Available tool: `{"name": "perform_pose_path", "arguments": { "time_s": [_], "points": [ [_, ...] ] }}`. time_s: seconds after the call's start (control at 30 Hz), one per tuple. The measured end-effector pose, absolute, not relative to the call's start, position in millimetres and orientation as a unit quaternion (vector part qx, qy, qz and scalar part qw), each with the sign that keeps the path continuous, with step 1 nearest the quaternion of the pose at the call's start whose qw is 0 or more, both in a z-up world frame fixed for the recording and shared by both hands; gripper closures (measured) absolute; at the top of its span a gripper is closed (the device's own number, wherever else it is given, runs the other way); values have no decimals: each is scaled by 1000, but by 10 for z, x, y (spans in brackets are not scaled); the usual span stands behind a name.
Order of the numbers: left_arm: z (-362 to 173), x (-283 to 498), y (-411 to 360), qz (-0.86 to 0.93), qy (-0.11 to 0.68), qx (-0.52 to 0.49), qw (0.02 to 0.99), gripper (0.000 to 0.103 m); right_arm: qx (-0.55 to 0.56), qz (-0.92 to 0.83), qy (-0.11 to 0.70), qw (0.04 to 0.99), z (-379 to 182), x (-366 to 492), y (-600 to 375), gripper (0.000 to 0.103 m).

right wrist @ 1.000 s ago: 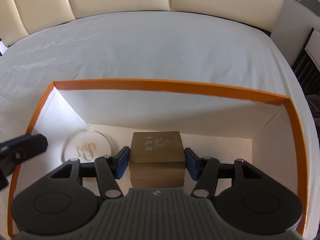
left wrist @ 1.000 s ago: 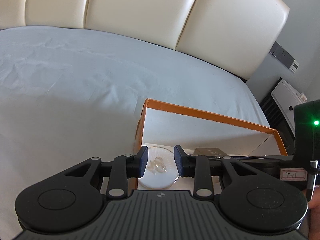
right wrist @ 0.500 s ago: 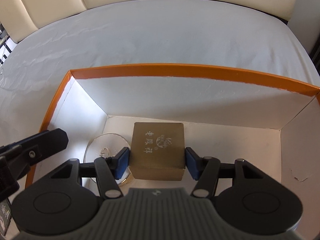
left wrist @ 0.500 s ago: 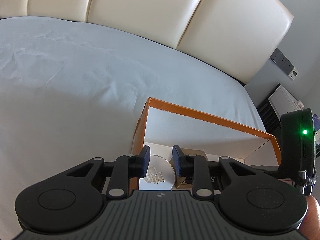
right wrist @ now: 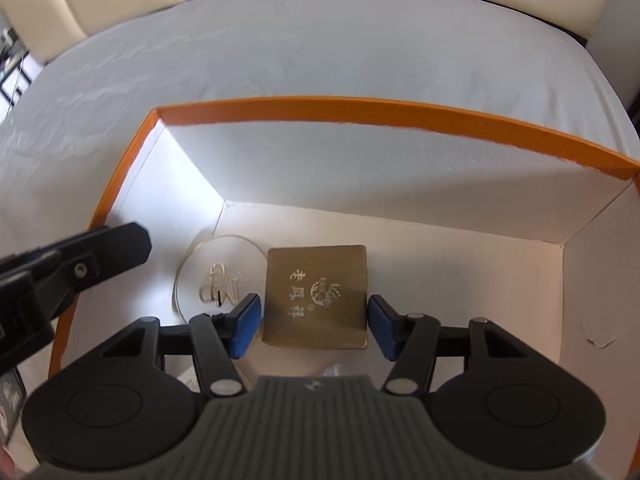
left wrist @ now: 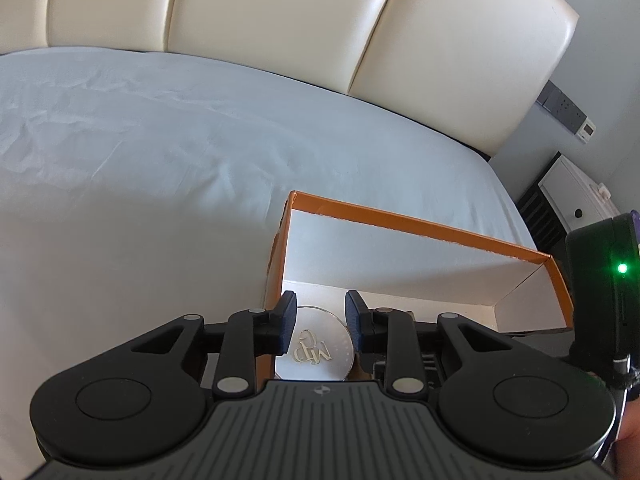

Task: Organize rigid objects
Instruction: 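Set the gold box down beside the compact, open the right tool and withdraw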

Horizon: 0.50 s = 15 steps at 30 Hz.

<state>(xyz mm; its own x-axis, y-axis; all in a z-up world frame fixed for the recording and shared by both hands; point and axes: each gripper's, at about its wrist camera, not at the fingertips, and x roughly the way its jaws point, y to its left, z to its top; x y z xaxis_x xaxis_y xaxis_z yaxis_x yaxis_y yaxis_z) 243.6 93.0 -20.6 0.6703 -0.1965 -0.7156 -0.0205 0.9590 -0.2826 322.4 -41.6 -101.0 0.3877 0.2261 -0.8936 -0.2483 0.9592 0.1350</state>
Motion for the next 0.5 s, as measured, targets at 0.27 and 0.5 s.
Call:
{"name": "perform_pose_path", "arguments": {
  "time_s": [0.27,0.5],
  "points": [
    [-176,2390,825,-55,401,-120,906,70,-35,133,500,855,-839,3066,-464,43],
    [-37,2228,665,-80,395,-114,908,70,-17,153,431,889,-500,2563,-701,42]
  ]
}}
